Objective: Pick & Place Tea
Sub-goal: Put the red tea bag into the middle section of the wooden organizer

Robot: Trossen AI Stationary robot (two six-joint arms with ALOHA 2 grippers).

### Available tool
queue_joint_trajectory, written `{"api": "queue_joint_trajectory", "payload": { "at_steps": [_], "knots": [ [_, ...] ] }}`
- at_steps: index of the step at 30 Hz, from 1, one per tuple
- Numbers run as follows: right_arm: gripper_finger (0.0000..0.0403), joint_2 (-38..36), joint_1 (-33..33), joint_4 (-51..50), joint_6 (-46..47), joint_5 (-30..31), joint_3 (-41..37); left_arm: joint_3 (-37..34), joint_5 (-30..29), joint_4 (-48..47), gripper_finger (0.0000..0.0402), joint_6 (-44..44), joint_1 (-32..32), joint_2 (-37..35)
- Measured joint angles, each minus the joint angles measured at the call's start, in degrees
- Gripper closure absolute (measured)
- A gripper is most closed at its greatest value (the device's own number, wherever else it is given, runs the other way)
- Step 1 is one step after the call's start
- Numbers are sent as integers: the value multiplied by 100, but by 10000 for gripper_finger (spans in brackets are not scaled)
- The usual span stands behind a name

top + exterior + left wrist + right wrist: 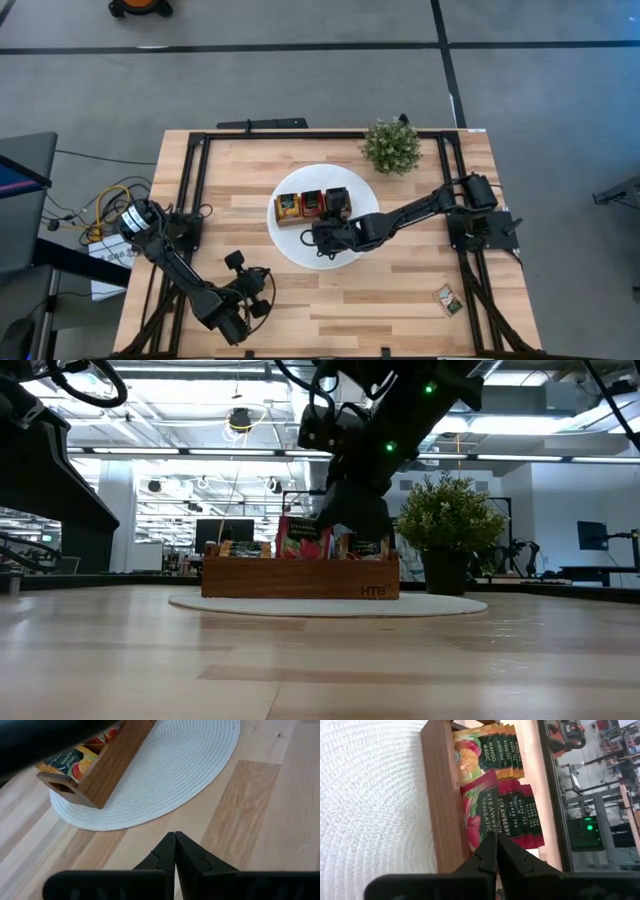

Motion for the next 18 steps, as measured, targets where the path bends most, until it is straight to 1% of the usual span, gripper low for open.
{"api": "queue_joint_trajectory", "payload": {
  "at_steps": [2,4,7,10,13,16,18],
  "knots": [
    [392,0,-33,18,133,-82,0,0,0,2,401,-2,0,0],
    [376,0,-93,14,377,-245,0,0,0,2,401,-2,0,0],
    [339,0,-183,25,665,-309,0,0,1,4,401,-2,0,0],
    [301,0,-263,222,687,-398,0,0,2,5,401,-2,0,0],
    [272,0,-318,436,646,-416,0,0,2,7,401,-2,0,0],
    [260,-4,-317,664,473,-425,0,0,1,7,401,-9,0,0],
    [267,-9,-314,823,403,-508,0,0,2,11,401,-7,0,0]
  ]
}}
